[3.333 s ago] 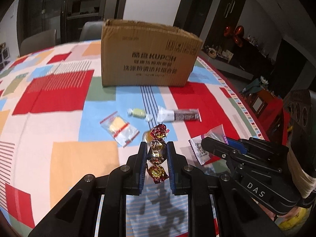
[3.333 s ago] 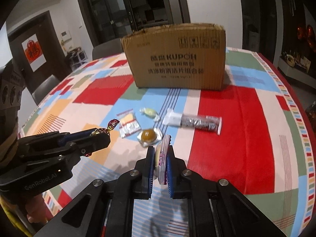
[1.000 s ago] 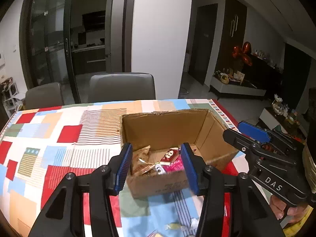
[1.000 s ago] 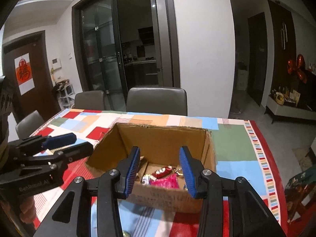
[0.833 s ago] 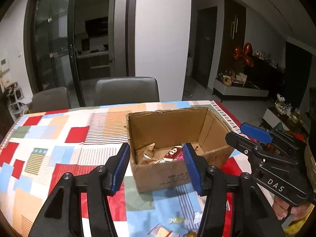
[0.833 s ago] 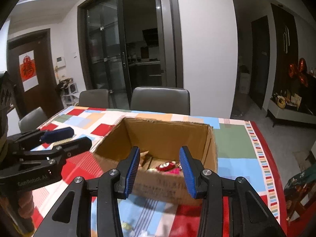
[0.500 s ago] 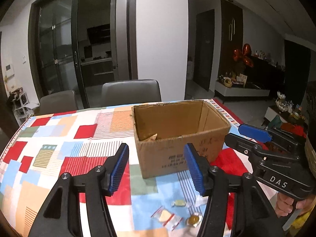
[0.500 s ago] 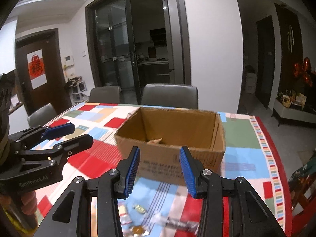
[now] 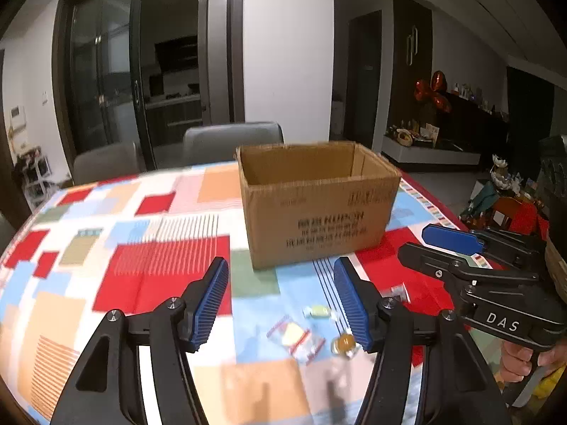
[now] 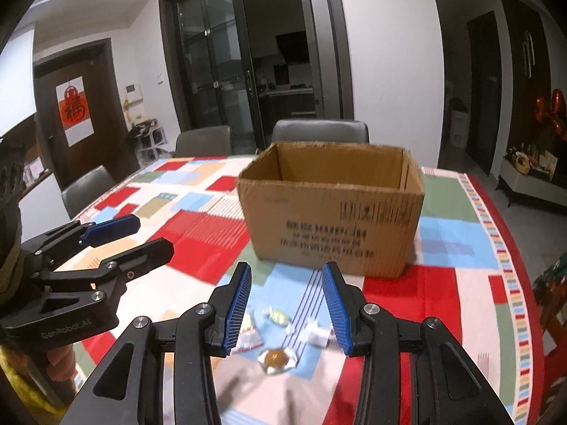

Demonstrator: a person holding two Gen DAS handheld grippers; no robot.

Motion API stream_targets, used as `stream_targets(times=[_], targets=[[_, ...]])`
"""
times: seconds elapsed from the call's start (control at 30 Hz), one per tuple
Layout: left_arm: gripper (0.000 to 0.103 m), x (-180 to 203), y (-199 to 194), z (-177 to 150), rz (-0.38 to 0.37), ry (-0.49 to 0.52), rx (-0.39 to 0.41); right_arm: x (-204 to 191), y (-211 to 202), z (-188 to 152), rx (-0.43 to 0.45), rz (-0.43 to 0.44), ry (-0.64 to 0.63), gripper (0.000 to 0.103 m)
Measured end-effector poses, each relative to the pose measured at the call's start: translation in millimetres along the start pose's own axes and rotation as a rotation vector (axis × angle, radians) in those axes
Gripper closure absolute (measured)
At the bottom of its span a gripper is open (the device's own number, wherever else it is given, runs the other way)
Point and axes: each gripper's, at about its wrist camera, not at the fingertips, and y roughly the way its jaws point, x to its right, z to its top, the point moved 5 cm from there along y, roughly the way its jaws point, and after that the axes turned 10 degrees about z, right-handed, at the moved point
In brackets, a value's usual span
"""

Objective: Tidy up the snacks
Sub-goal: 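Move both tools back toward the remaining snacks, then grasp the clear yellow-cake bag with the left tool while the right tool grasps the round brown sweet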

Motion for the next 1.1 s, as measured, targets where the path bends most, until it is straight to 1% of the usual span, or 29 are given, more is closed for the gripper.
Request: stream_targets(times=[0.17, 0.47, 0.87, 1.1], targets=[[0.041, -1.9, 3.7, -31.0, -0.006, -0.009, -0.049, -3.7, 8.5, -25.0, -0.054, 0.015, 0.016, 0.060], [0.041, -2.3, 16.1, -71.5, -0.011, -0.005, -0.123, -5.3, 29.0, -62.4, -0.146, 0.034, 0.048, 0.060], [0.041, -5.2, 48.9, -105.2, -0.035, -0.018, -0.229, 4.6, 66.4, -92.9, -0.240, 0.047, 0.102, 0.060], [0.041, -4.1, 65.9, -111.7, -0.038, -0.021, -0.263, 14.6, 86.7, -102.1, -0.278, 0.044, 0.134, 0.060]])
